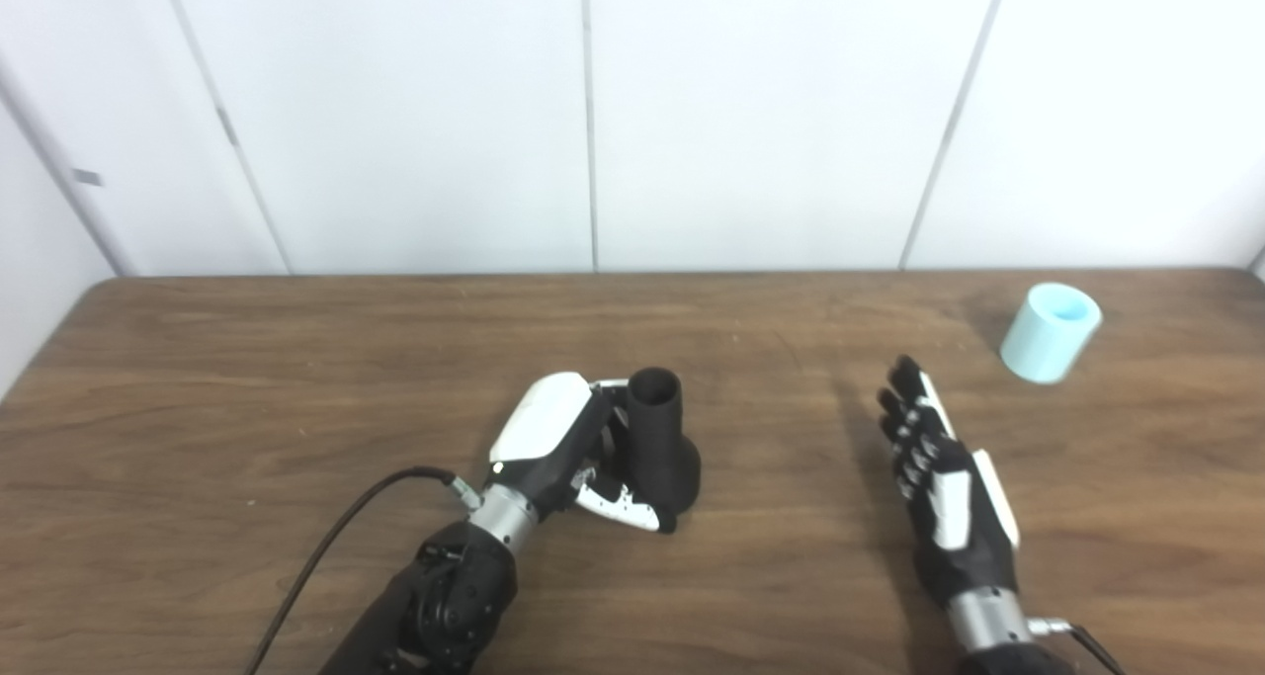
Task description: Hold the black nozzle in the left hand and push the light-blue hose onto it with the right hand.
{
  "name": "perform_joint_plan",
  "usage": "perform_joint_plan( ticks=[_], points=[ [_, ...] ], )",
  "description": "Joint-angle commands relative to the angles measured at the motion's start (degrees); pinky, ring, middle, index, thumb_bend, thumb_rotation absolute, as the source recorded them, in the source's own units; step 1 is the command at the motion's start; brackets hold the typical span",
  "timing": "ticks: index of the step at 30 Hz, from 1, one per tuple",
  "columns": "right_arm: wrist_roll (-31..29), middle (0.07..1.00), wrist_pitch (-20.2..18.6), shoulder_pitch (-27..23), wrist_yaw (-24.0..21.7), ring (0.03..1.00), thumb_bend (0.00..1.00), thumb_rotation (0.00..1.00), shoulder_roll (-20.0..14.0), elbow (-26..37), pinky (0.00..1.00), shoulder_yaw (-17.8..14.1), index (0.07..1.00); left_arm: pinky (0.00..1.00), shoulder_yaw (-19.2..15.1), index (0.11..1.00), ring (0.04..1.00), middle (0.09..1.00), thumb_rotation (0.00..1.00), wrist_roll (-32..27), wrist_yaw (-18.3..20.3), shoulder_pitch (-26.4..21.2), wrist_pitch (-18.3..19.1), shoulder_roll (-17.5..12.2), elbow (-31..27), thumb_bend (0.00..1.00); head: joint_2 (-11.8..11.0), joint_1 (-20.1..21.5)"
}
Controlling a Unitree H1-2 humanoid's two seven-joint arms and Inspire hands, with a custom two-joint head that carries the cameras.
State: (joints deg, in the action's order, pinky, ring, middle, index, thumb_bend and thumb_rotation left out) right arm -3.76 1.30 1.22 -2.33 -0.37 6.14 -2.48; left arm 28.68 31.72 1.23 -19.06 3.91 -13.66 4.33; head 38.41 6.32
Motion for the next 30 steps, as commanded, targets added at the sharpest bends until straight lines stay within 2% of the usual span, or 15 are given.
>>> perform_joint_plan(
  ticks=[1, 6, 12, 16, 19, 25, 30],
  points=[
    [0.0, 1.000, 0.2, 0.5, 0.4, 0.999, 0.72, 1.00, 0.9, 0.5, 1.00, 0.7, 1.000, 0.49, 4.5, 0.475, 0.473, 0.485, 0.00, 1.1, 7.8, 3.0, 0.6, 0.1, 2.1, 0.53, 0.1, 0.1],
    [0.9, 1.000, -0.9, 0.5, 1.0, 0.996, 0.72, 1.00, 1.7, 1.7, 1.00, 1.1, 1.000, 0.53, 7.1, 0.483, 0.482, 0.479, 0.00, 2.9, 8.9, 2.0, 0.1, -0.6, 2.0, 0.53, 0.6, 1.4],
    [1.7, 1.000, -1.8, 0.2, 1.8, 0.992, 0.72, 1.00, 2.3, 2.3, 1.00, 1.7, 1.000, 0.57, 7.9, 0.479, 0.495, 0.485, 0.00, 2.6, 9.0, 2.4, -0.6, -1.3, 1.3, 0.53, 1.3, 2.8],
    [2.1, 1.000, -2.8, 0.3, 2.4, 0.993, 0.72, 1.00, 2.5, 3.2, 1.00, 2.1, 1.000, 0.46, 7.7, 0.492, 0.429, 0.464, 0.00, 2.1, 8.8, 3.3, -1.8, -2.0, 1.3, 0.53, 1.9, 3.6],
    [2.3, 1.000, -3.2, 0.2, 2.8, 0.988, 0.72, 1.00, 2.7, 3.4, 1.00, 2.3, 1.000, 0.41, 7.3, 0.498, 0.404, 0.450, 0.00, 1.9, 8.8, 3.7, -2.0, -2.1, 1.7, 0.53, 2.2, 3.7],
    [2.5, 1.000, -3.8, 0.2, 3.1, 0.985, 0.72, 1.00, 2.6, 3.8, 1.00, 2.5, 1.000, 0.41, 7.3, 0.497, 0.408, 0.453, 0.00, 2.1, 9.1, 4.3, -1.4, -2.0, 1.4, 0.53, 2.3, 3.9],
    [2.3, 1.000, -3.6, 0.0, 3.0, 0.985, 0.72, 1.00, 2.3, 3.3, 1.00, 2.3, 1.000, 0.45, 7.2, 0.494, 0.424, 0.458, 0.00, 2.1, 9.5, 4.6, -0.8, -2.0, 1.2, 0.53, 2.1, 4.2]
  ],
)
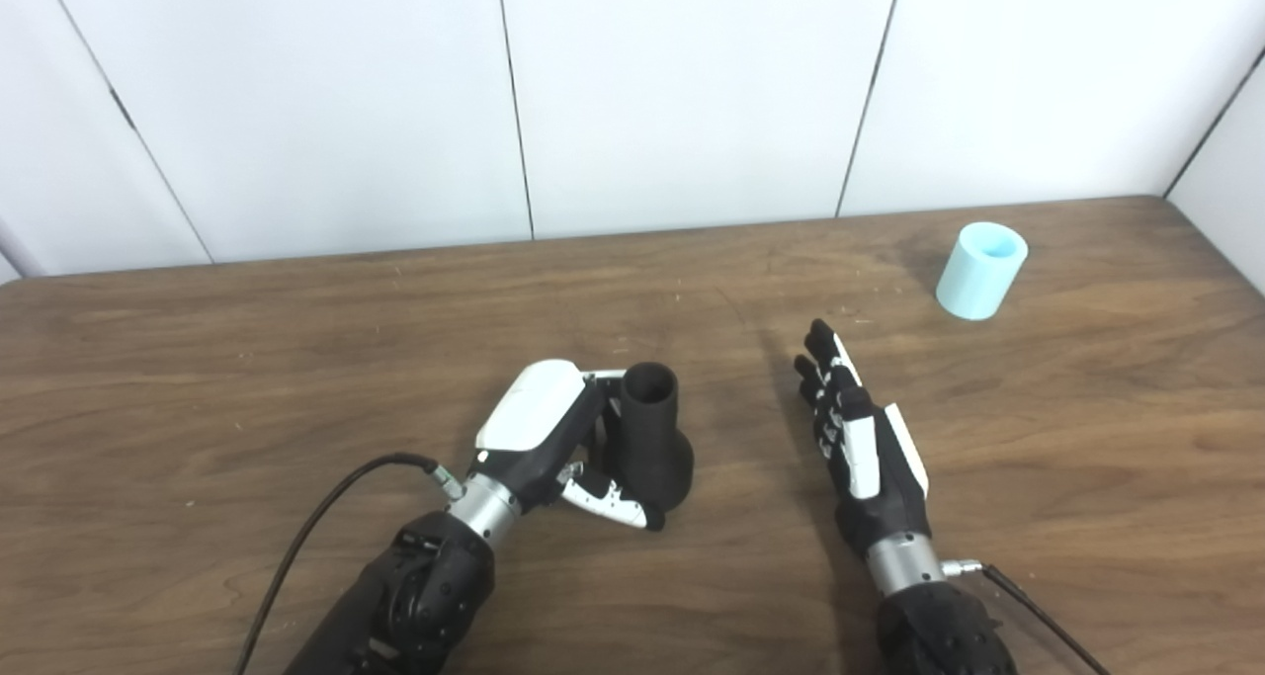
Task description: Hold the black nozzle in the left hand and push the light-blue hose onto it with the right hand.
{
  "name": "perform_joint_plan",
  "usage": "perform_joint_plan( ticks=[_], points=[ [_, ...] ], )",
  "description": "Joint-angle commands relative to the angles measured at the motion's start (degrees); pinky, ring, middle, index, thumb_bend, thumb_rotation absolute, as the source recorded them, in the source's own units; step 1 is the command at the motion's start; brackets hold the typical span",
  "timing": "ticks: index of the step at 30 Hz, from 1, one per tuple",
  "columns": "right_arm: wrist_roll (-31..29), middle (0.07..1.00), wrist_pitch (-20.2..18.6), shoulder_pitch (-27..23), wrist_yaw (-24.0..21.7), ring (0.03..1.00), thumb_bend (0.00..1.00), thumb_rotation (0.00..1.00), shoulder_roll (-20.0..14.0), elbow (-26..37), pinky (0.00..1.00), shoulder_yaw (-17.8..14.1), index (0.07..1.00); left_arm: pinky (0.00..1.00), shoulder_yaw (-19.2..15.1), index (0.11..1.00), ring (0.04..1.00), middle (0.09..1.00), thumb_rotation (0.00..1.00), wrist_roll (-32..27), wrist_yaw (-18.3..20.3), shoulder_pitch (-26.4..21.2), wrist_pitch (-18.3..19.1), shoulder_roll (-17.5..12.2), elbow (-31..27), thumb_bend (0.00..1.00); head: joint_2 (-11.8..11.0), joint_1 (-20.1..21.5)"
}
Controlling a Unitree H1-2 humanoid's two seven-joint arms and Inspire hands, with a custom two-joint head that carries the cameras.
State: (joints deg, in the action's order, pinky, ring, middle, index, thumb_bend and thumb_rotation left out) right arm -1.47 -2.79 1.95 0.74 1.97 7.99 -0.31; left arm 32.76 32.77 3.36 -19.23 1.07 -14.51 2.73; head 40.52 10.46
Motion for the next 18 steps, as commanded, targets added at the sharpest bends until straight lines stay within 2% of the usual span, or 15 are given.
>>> perform_joint_plan(
  ticks=[1, 10, 11, 13, 18],
  points=[
    [0.0, 1.000, 0.5, -0.8, -0.1, 0.985, 0.72, 1.00, 0.0, 1.4, 1.00, 0.1, 1.000, 0.45, 3.1, 0.494, 0.424, 0.458, 0.00, 1.0, 7.4, 4.7, 2.1, -1.2, 2.9, 0.53, -0.1, 0.1],
    [0.5, 1.000, -0.9, -0.3, 0.3, 0.985, 0.74, 1.00, -0.1, 5.3, 1.00, -0.1, 1.000, 0.45, 2.8, 0.496, 0.430, 0.459, 0.00, 1.1, 6.5, 4.8, 0.7, -1.7, 4.2, 0.53, -2.0, 2.5],
    [0.8, 1.000, -0.9, -0.5, 0.5, 0.985, 0.74, 1.00, -0.4, 5.8, 1.00, -0.4, 1.000, 0.45, 2.8, 0.496, 0.431, 0.459, 0.00, 1.2, 6.2, 4.9, 0.3, -1.8, 4.7, 0.53, -3.0, 3.5],
    [1.4, 0.988, -0.5, -1.1, 1.0, 0.952, 0.75, 1.00, -0.8, 6.5, 0.96, -0.9, 1.000, 0.52, 2.7, 0.492, 0.456, 0.466, 0.00, 1.3, 5.8, 5.1, -0.6, -2.0, 5.7, 0.53, -3.6, 4.2],
    [4.6, 0.958, 2.8, -2.5, 3.1, 0.894, 0.73, 1.00, -1.6, 7.2, 0.87, -1.9, 0.987, 0.55, 2.3, 0.482, 0.478, 0.481, 0.00, 1.5, 4.8, 4.9, -3.0, -2.0, 8.2, 0.53, -4.9, 5.6]
  ],
)
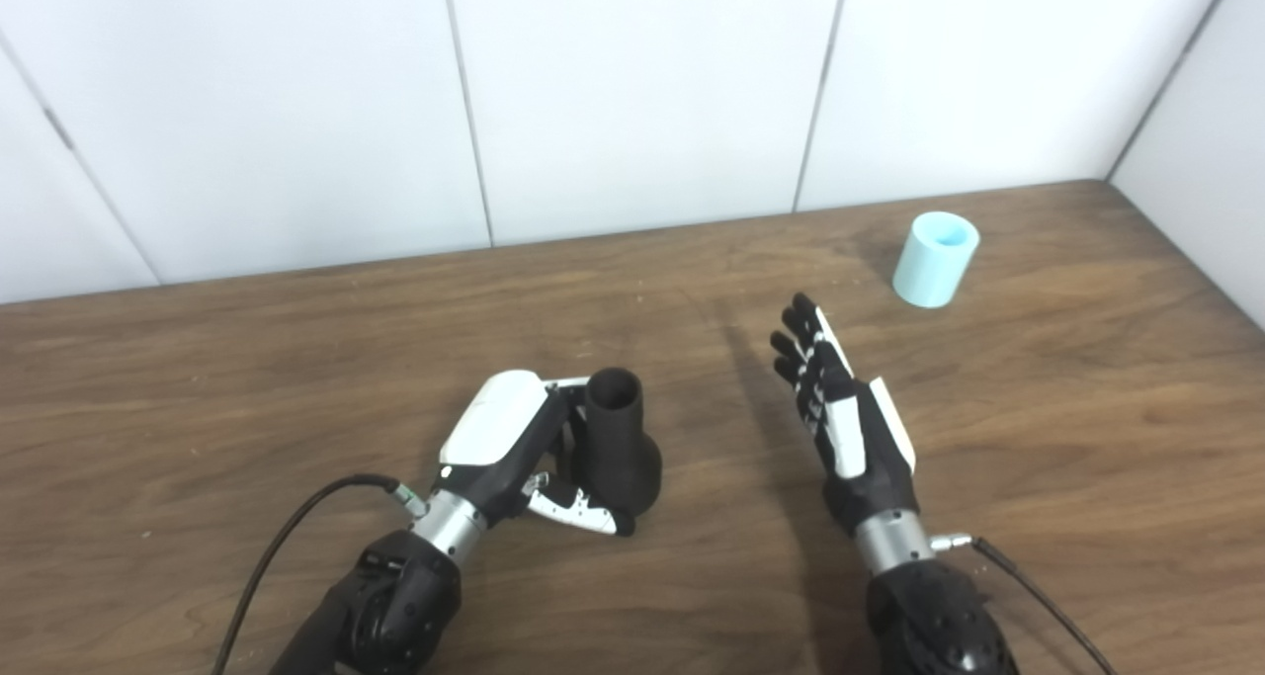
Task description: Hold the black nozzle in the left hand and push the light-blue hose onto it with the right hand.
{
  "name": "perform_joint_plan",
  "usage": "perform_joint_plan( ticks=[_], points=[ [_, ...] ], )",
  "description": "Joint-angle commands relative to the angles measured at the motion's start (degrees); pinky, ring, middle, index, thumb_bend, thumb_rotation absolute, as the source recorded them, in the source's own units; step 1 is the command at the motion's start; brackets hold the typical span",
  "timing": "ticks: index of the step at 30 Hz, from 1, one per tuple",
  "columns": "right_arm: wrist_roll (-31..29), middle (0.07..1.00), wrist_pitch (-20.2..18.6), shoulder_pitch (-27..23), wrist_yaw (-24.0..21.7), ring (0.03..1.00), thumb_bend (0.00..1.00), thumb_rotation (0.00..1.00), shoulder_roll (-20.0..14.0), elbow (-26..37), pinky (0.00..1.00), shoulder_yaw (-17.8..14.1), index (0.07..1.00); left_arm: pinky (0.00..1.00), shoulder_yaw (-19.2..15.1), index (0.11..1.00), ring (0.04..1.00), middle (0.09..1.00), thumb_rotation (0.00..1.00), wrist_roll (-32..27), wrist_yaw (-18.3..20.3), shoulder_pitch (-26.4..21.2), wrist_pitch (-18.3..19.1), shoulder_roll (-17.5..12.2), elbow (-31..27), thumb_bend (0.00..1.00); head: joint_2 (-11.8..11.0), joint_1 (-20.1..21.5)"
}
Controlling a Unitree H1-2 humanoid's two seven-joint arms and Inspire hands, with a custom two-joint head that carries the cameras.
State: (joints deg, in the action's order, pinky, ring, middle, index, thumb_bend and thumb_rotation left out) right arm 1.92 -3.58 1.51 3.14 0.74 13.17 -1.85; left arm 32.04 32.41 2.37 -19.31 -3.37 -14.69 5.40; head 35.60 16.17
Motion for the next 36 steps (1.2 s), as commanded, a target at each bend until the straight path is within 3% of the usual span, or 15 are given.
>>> perform_joint_plan(
  ticks=[1, 5, 15, 23, 30, 36],
  points=[
    [2.1, 0.950, 4.4, -2.4, 1.2, 0.884, 0.72, 1.00, -0.6, 2.2, 0.85, -0.4, 0.982, 0.55, 2.9, 0.480, 0.480, 0.484, 0.00, 1.9, 5.8, 5.0, 1.1, -1.9, 5.8, 0.53, -0.1, 0.2],
    [6.2, 0.915, 5.6, -3.9, 2.4, 0.858, 0.72, 0.98, -1.8, 3.3, 0.80, -0.7, 0.953, 0.56, 2.4, 0.475, 0.483, 0.488, 0.00, 1.7, 5.5, 4.7, -0.6, -1.9, 6.9, 0.53, -0.5, 1.4],
    [15.7, 0.860, 4.1, -8.2, 4.7, 0.826, 0.76, 0.95, -6.7, 6.6, 0.74, -3.2, 0.923, 0.57, 1.8, 0.477, 0.474, 0.483, 0.00, 1.1, 5.1, 5.1, -3.0, -1.4, 8.8, 0.53, -1.7, 2.5],
    [25.0, 0.840, 4.6, -14.3, 5.8, 0.816, 0.84, 0.88, -14.7, 3.4, 0.78, -5.6, 0.902, 0.57, 1.7, 0.483, 0.469, 0.478, 0.00, 1.5, 5.1, 5.2, -3.4, -0.9, 9.3, 0.53, -2.0, 2.1],
    [34.9, 0.851, -2.1, -18.3, 3.6, 0.842, 0.93, 0.81, -22.0, 1.6, 0.83, -5.7, 0.891, 0.56, 1.5, 0.478, 0.471, 0.483, 0.00, 1.5, 5.0, 5.1, -3.7, -1.2, 9.5, 0.53, -2.1, 1.7],
    [40.4, 0.852, -8.3, -21.6, -2.4, 0.848, 1.00, 0.72, -27.0, 3.1, 0.73, -4.6, 0.869, 0.55, 1.6, 0.477, 0.476, 0.484, 0.00, 1.8, 4.8, 5.1, -3.6, -1.1, 9.6, 0.53, -2.2, 1.8]
  ],
)
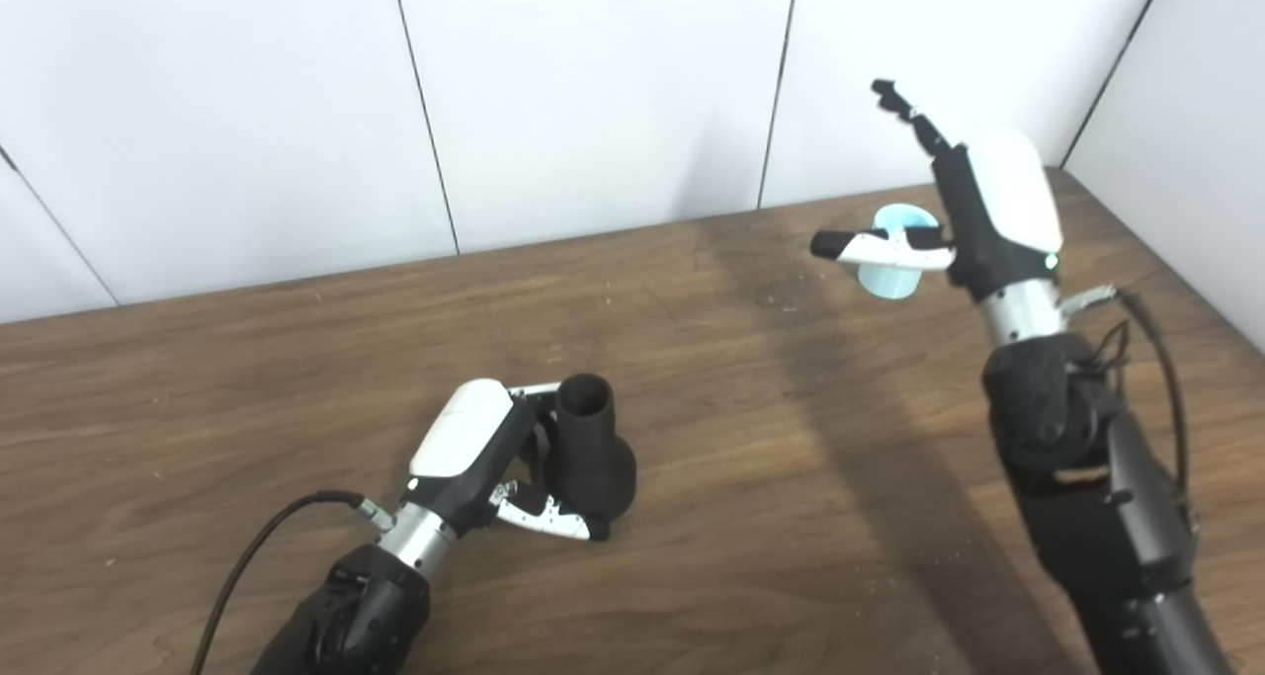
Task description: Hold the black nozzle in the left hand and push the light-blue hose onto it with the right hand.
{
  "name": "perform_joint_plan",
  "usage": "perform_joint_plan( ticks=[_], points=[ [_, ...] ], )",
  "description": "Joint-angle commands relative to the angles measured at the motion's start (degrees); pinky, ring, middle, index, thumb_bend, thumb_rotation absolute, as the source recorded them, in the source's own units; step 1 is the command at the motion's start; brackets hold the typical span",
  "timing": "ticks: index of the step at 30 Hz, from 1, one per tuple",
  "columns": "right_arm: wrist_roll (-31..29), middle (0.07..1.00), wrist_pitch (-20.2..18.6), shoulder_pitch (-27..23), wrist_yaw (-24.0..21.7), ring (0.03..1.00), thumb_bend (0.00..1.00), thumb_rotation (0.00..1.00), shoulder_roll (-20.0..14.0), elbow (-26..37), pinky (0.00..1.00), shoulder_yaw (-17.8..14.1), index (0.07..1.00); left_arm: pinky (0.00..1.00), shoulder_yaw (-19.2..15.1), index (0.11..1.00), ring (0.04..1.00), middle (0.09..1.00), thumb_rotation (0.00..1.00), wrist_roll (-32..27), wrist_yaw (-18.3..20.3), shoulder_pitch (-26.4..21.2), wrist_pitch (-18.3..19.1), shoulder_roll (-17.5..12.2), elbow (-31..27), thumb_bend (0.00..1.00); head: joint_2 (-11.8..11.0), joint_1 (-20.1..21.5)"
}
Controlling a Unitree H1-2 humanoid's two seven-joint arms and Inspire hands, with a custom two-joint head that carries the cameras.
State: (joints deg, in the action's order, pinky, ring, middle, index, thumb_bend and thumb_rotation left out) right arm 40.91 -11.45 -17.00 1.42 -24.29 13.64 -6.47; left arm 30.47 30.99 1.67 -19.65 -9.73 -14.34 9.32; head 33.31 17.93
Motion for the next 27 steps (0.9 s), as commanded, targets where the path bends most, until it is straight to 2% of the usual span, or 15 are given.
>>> perform_joint_plan(
  ticks=[1, 3, 6, 8, 11, 14, 19, 24, 27],
  points=[
    [2.2, 0.852, -1.4, -3.8, -2.0, 0.847, 1.00, 0.70, -2.8, 3.1, 0.70, 0.3, 0.866, 0.55, 3.3, 0.477, 0.472, 0.484, 0.00, 3.3, 5.4, 5.4, 2.8, -1.3, 5.8, 0.53, 0.1, 0.0],
    [3.3, 0.852, -3.0, -4.9, -4.1, 0.847, 1.00, 0.68, -4.0, 3.5, 0.68, 0.9, 0.865, 0.54, 3.4, 0.477, 0.468, 0.484, 0.00, 3.4, 5.3, 5.4, 2.8, -1.3, 6.0, 0.53, 0.0, 0.0],
    [4.7, 0.867, -5.4, -7.3, -8.0, 0.860, 1.00, 0.59, -6.2, 3.0, 0.66, 2.0, 0.855, 0.52, 3.6, 0.478, 0.459, 0.482, 0.00, 3.5, 5.4, 5.2, 2.9, -1.3, 5.8, 0.53, 0.0, 0.0],
    [5.1, 0.895, -7.3, -9.0, -11.7, 0.886, 1.00, 0.52, -8.1, 2.2, 0.74, 2.8, 0.856, 0.50, 3.5, 0.484, 0.447, 0.477, 0.00, 3.3, 5.5, 5.0, 2.8, -1.5, 5.6, 0.53, 0.0, -0.2],
    [5.2, 0.934, -10.3, -11.5, -17.5, 0.920, 1.00, 0.40, -10.9, 0.7, 0.85, 4.1, 0.854, 0.52, 3.5, 0.480, 0.466, 0.482, 0.00, 3.3, 5.6, 4.8, 2.9, -1.5, 5.7, 0.53, 0.0, -0.2],
    [5.6, 0.958, -13.6, -14.1, -23.4, 0.934, 1.00, 0.30, -13.4, -1.2, 0.88, 6.0, 0.855, 0.53, 3.6, 0.479, 0.467, 0.484, 0.00, 3.6, 5.5, 4.9, 2.9, -1.5, 5.7, 0.53, 0.0, -0.2],
    [7.8, 0.969, -15.4, -17.7, -30.2, 0.938, 1.00, 0.22, -15.4, -5.4, 0.82, 8.0, 0.859, 0.50, 4.0, 0.492, 0.435, 0.466, 0.00, 4.0, 5.4, 5.0, 3.1, -1.3, 5.8, 0.53, -0.1, -0.4],
    [12.0, 0.972, -15.5, -21.4, -36.2, 0.935, 1.00, 0.15, -16.0, -10.3, 0.71, 9.4, 0.860, 0.50, 4.1, 0.491, 0.441, 0.468, 0.00, 3.9, 5.7, 5.0, 3.6, -1.2, 5.2, 0.53, 0.0, -0.4],
    [14.0, 0.973, -15.5, -22.5, -38.3, 0.933, 1.00, 0.13, -15.7, -11.7, 0.68, 9.5, 0.861, 0.51, 4.1, 0.490, 0.445, 0.471, 0.00, 3.9, 5.8, 5.0, 3.6, -1.3, 5.1, 0.53, 0.1, -0.4]
  ],
)
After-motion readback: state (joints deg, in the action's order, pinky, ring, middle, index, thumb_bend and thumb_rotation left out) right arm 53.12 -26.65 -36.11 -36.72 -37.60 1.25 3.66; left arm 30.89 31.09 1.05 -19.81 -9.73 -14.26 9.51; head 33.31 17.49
